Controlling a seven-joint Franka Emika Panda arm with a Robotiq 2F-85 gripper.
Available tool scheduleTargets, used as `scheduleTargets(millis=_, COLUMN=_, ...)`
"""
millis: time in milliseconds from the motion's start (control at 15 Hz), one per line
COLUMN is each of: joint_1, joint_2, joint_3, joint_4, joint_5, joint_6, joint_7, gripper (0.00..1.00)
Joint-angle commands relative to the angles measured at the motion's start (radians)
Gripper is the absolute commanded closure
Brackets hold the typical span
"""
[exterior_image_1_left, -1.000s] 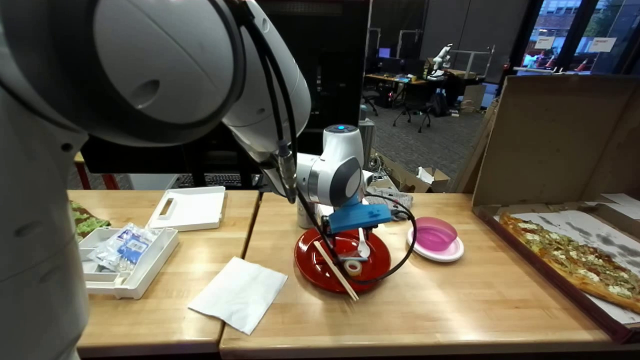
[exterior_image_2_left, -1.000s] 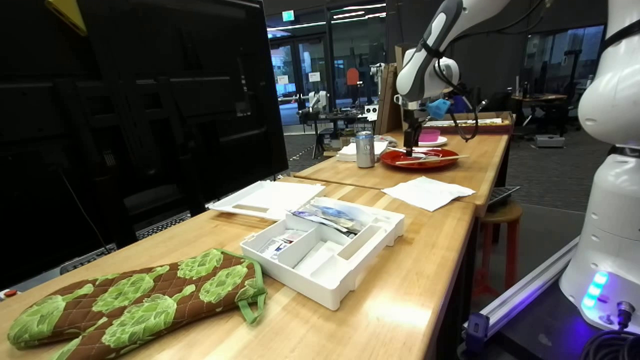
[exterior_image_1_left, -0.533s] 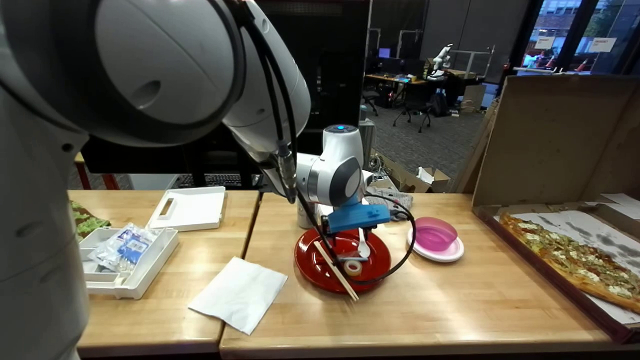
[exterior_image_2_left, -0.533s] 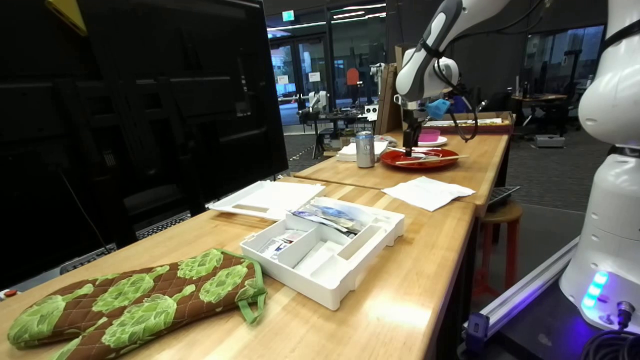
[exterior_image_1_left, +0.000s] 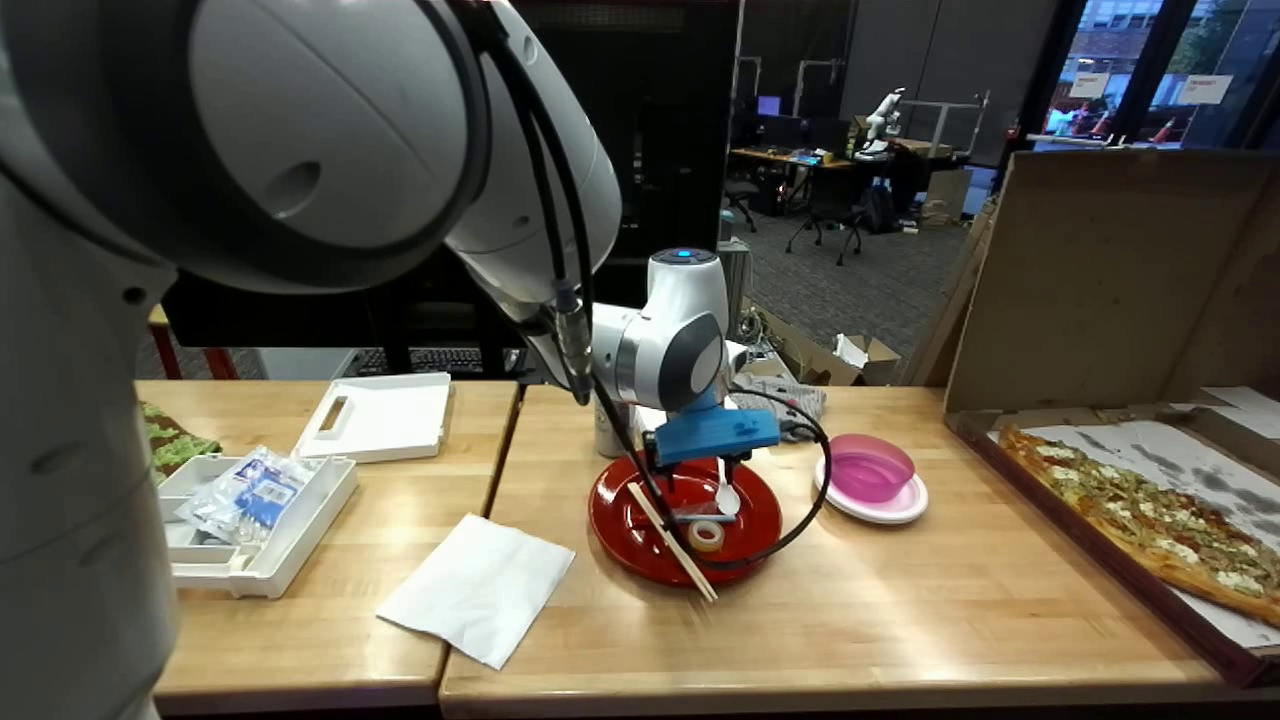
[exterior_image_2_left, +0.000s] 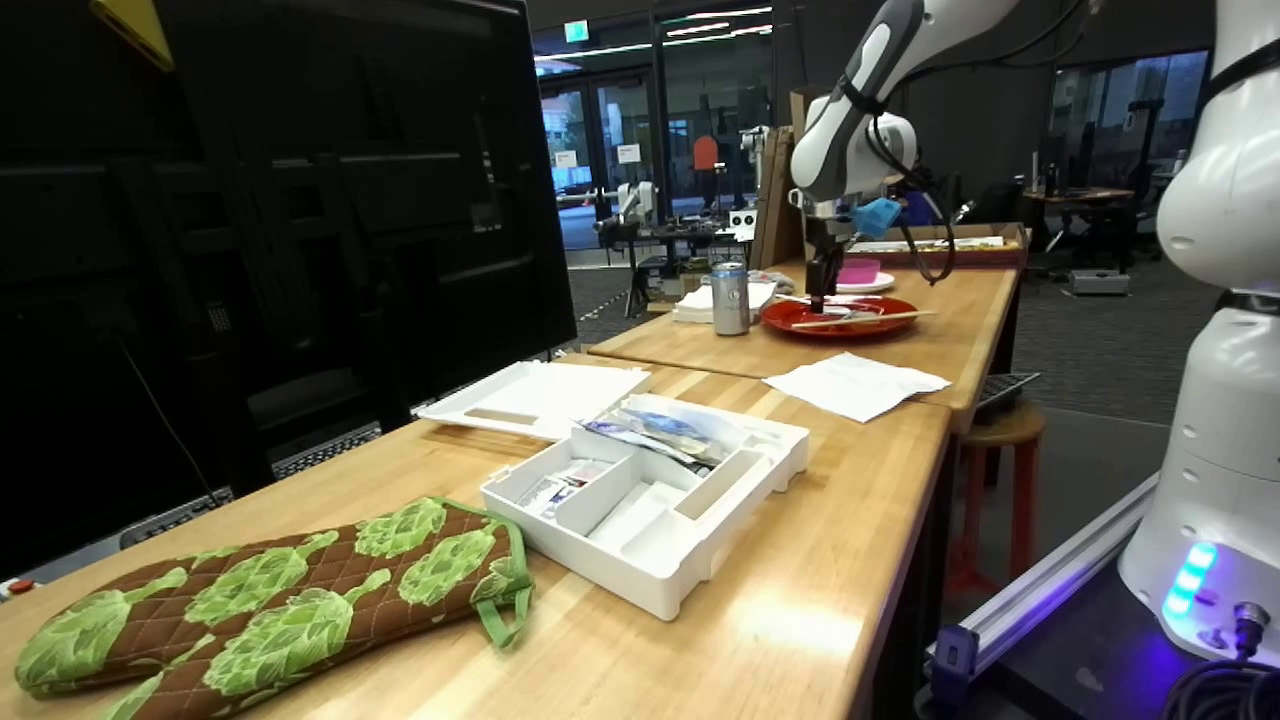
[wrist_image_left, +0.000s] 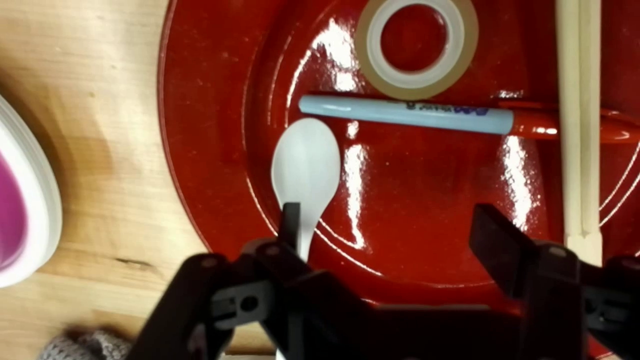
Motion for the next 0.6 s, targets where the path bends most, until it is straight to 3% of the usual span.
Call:
scheduleTargets(millis=0, joint_1=0.002, joint_2=-0.006, joint_3=-0.002, joint_4=0.014, joint_5=0.006, joint_6=-0.027, joint_7=0.01, gripper=0.16)
scheduleTargets(millis=533, joint_1=-0.003, joint_2=0.031, joint_3=-0.002, joint_4=0.082, joint_5=0.015, joint_6=-0.089, joint_7=0.008, gripper=0.17)
